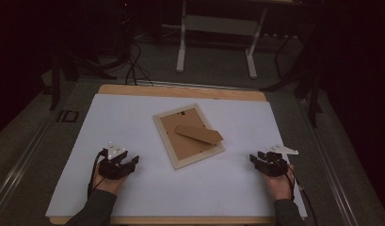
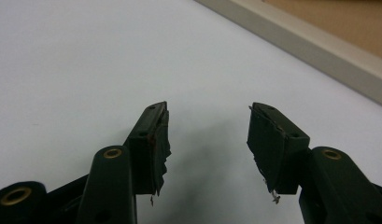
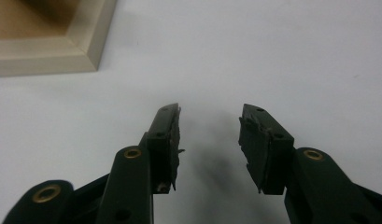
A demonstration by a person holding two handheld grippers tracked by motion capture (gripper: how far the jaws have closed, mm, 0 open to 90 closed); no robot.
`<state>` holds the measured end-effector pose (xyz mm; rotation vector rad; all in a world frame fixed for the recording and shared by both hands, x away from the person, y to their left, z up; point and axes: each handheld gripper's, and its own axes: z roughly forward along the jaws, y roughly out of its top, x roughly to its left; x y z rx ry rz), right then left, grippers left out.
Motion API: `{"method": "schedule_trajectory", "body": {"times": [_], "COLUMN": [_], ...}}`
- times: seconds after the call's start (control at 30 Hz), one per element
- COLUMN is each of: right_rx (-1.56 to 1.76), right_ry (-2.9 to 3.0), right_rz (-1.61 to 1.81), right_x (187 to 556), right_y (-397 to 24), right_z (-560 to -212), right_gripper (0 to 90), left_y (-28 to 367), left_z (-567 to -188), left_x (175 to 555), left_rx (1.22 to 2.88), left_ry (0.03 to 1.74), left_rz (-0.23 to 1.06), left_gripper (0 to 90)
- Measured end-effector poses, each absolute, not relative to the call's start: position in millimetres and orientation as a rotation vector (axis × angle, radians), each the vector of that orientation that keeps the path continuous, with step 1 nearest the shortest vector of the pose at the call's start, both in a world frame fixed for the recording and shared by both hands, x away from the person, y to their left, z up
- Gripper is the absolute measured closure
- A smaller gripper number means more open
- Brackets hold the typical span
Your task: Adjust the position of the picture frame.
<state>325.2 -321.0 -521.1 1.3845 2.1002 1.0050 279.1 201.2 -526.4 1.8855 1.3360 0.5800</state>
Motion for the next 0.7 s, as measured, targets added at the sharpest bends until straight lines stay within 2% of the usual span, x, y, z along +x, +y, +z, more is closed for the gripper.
{"method": "schedule_trajectory", "body": {"times": [0.23, 0.37, 0.7], "right_rx": [1.383, 1.383, 1.363], "right_ry": [2.094, 2.096, 2.107], "right_rz": [1.003, 1.013, 1.029], "right_x": [323.2, 324.7, 326.2], "right_y": [-326.7, -324.9, -320.4], "right_z": [-520.2, -522.5, -521.8], "right_gripper": [58.1, 53.7, 49.1], "left_y": [204.3, 203.2, 202.7], "left_z": [-525.2, -523.8, -527.2], "left_x": [278.7, 278.2, 278.8], "left_rx": [1.887, 1.888, 1.895], "left_ry": [1.33, 1.317, 1.292], "left_rz": [0.578, 0.581, 0.542], "left_gripper": [49.1, 50.6, 55.6]}}
